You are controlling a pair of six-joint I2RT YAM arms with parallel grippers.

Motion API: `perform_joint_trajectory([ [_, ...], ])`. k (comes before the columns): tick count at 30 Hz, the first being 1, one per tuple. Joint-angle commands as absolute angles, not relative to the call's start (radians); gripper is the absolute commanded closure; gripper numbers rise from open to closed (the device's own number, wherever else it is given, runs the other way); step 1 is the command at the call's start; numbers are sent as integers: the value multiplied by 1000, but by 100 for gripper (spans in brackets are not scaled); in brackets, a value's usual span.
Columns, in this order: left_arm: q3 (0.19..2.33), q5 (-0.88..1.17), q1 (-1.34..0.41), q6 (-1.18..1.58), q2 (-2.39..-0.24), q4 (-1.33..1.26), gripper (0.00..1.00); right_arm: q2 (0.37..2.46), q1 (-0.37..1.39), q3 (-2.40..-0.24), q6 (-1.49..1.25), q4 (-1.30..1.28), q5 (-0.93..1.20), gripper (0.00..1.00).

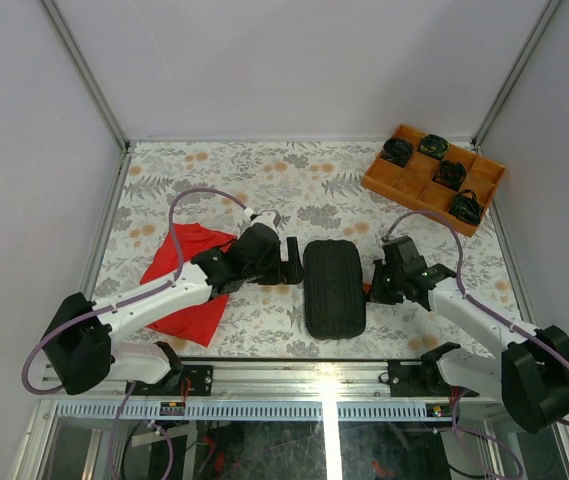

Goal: Sort the tools into containers
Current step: Close the storage box at the center of the board.

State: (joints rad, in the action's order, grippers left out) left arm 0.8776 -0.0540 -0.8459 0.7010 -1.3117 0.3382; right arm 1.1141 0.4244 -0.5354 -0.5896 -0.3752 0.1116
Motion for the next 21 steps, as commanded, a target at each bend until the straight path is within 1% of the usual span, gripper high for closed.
perform_joint_trajectory([
  [1, 896, -132, -830, 680, -1275, 364, 12, 1154, 498, -550, -678, -269, 150, 98],
  [4, 893, -109, -819, 667, -1274, 360, 10, 1210, 531, -580, -700, -184, 183, 98],
  [9, 902, -94, -812, 646, -1284, 392, 8, 1304, 562, -596, -758, 9, 298, 96],
  [11, 894, -100, -809, 643, -1280, 398, 7, 1319, 571, -602, -753, 28, 297, 92],
  [13, 884, -107, -805, 643, -1273, 398, 7, 1307, 572, -598, -742, 5, 259, 86],
  [21, 848, -101, -772, 623, -1250, 373, 6, 1151, 572, -532, -703, -156, 8, 66],
])
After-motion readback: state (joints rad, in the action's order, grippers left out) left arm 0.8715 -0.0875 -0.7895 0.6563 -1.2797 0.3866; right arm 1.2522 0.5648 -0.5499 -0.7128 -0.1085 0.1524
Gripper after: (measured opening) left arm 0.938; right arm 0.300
